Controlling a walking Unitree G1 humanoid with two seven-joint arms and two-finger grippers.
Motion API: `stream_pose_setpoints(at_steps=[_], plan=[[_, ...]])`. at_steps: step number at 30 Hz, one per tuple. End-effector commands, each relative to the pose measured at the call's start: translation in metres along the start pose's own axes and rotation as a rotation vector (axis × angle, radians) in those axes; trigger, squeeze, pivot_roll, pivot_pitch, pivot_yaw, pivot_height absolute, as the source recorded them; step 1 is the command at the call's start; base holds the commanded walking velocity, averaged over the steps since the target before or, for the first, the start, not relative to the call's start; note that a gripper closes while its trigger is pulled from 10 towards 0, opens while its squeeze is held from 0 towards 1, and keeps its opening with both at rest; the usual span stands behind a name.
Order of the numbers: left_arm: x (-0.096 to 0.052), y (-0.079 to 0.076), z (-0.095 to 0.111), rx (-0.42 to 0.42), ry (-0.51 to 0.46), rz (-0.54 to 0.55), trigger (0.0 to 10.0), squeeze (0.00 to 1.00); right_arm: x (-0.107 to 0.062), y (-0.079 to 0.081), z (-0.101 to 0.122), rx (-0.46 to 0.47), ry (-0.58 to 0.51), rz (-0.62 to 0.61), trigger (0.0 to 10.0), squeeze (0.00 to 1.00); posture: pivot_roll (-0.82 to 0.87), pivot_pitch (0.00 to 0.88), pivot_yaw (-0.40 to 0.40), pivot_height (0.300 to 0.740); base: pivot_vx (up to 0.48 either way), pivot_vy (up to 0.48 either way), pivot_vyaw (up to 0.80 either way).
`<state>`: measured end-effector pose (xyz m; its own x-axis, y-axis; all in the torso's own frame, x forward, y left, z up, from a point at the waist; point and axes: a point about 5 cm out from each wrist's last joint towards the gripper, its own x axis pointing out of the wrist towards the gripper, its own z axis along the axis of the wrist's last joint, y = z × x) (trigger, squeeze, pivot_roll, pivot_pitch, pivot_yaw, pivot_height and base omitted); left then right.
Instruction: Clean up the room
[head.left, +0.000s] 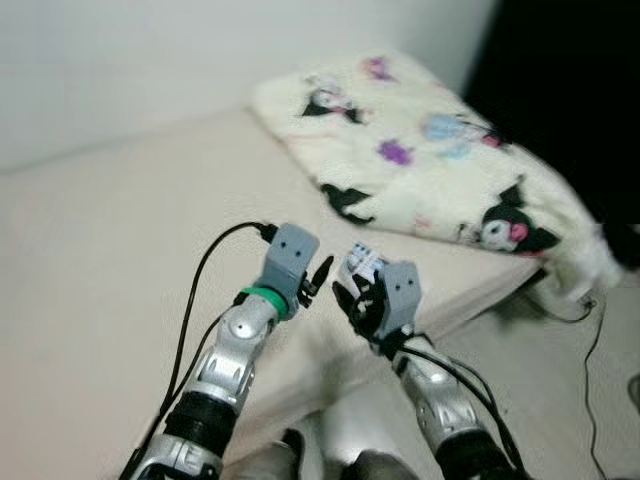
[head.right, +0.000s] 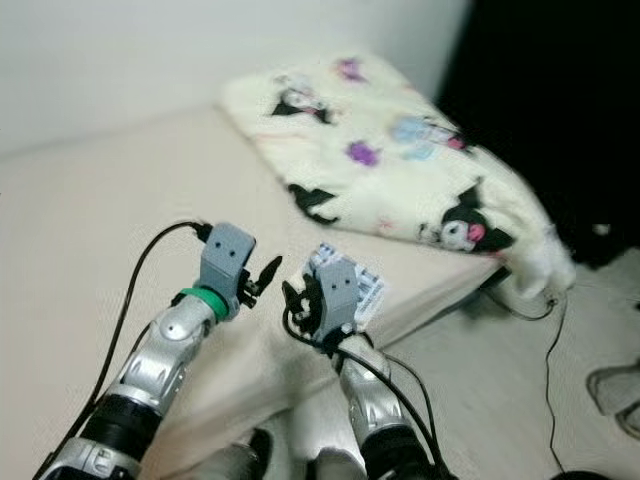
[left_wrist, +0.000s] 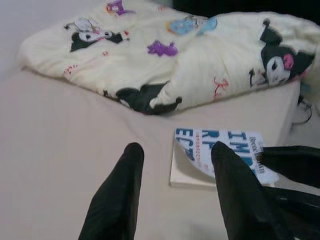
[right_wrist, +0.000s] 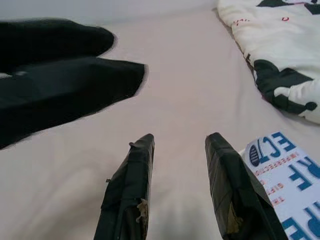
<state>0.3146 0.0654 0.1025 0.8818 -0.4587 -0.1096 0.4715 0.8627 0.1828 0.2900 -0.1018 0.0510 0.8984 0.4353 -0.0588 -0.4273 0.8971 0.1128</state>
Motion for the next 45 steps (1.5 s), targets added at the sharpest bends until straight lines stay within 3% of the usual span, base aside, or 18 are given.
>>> stream_pose_setpoints(at_steps=[1, 32, 38, 45], plan=[[-0.001, 0.002, -0.003, 0.001, 0.014, 0.005, 10.0, 0.0, 0.001, 0.008, -0.002, 0.019, 0.004, 0.02, 10.0, 0.0, -0.05, 0.024, 0.023, 0.74, 0.0, 0.0, 0.76], [-0.001, 0.0, -0.006, 0.029, 0.024, -0.016, 10.0, 0.0, 0.001, 0.01, -0.002, 0.029, -0.001, 0.035, 10.0, 0.0, -0.05, 0.019, 0.026, 0.74, 0.0, 0.0, 0.76], [0.001, 0.001, -0.006, 0.031, 0.016, -0.024, 10.0, 0.0, 0.0, 0.002, 0.002, 0.086, -0.023, -0.026, 10.0, 0.0, -0.06, 0.016, 0.026, 0.74, 0.0, 0.0, 0.07], [0.002, -0.002, -0.003, 0.027, -0.005, -0.055, 10.0, 0.0, -0.001, -0.002, 0.002, 0.073, -0.018, -0.032, 10.0, 0.0, -0.06, 0.016, 0.024, 0.74, 0.0, -0.187, 0.0]])
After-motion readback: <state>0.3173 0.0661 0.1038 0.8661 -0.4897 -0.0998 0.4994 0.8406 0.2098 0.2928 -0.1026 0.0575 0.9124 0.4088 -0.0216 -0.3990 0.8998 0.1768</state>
